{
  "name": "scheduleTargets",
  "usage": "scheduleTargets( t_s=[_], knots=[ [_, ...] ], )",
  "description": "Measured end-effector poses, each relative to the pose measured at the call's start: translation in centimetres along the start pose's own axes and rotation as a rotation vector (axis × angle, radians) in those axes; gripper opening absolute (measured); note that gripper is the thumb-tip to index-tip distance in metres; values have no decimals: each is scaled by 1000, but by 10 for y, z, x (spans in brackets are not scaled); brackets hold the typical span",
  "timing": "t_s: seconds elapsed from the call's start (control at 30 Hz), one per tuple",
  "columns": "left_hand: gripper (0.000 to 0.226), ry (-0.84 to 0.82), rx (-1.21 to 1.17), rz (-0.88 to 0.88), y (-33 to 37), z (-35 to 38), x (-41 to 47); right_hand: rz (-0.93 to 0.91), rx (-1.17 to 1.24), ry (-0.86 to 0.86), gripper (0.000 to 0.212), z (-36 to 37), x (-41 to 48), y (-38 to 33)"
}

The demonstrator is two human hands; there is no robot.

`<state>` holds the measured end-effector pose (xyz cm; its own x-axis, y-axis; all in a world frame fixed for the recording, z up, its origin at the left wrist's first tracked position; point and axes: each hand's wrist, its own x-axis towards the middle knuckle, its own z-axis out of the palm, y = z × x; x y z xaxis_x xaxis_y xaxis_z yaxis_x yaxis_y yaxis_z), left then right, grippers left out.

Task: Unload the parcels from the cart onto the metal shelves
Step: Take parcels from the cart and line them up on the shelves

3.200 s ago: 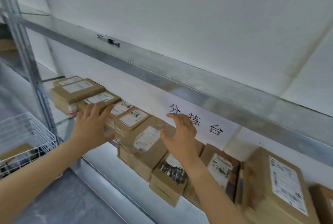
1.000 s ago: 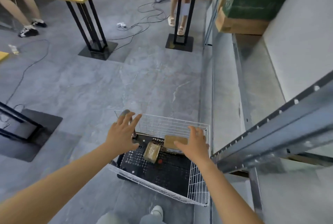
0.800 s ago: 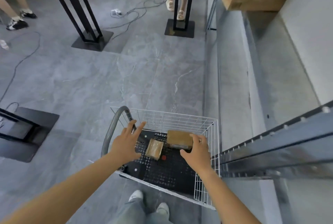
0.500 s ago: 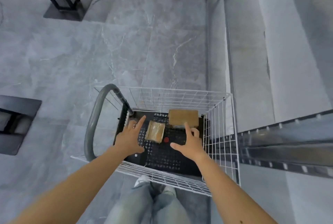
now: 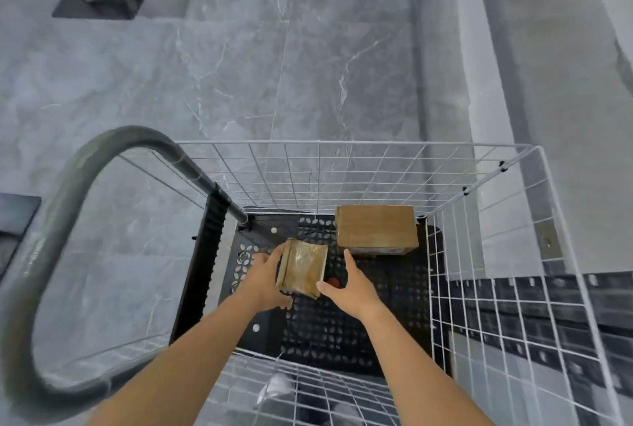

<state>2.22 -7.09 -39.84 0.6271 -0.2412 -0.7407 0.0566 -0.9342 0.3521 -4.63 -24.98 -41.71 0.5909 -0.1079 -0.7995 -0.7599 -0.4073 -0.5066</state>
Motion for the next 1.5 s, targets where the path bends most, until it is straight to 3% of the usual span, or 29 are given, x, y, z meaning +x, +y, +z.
scheduleTargets(
  t_s=[0.2, 0.37, 0.47, 0.6, 0.67, 0.83, 0.97, 1.13, 1.4, 1.5],
  knots=[
    [114, 80, -281, -114, -17, 28, 44, 20, 303, -36, 98, 17, 48, 14],
    [88, 55, -680, -230, -13, 36, 62, 100, 550, -147, 98, 29, 61, 9],
    [77, 34, -837, -313, -7, 36, 49, 140, 660, -193, 84, 28, 49, 2],
    [87, -2, -934, -362, 3, 25, 5, 123, 733, -215, 59, 14, 4, -12],
    [79, -19, -976, -359, 13, 14, -21, 90, 789, -193, 47, 2, -28, -20],
    [66, 29, -1028, -279, 69, -34, -114, -3, 841, -100, 30, -42, -125, -56],
    [51, 87, -1094, -152, 126, -81, -200, -186, 719, 55, 36, -84, -221, -90],
    [64, 83, -1069, -27, 192, -130, -298, -462, 615, 285, 16, -145, -352, -131],
    [77, 96, -984, 207, 266, -192, -386, -688, 539, 705, 35, -183, -462, -177],
    [101, 13, -931, 290, 276, -206, -402, -713, 563, 826, 55, -184, -492, -186]
  ],
)
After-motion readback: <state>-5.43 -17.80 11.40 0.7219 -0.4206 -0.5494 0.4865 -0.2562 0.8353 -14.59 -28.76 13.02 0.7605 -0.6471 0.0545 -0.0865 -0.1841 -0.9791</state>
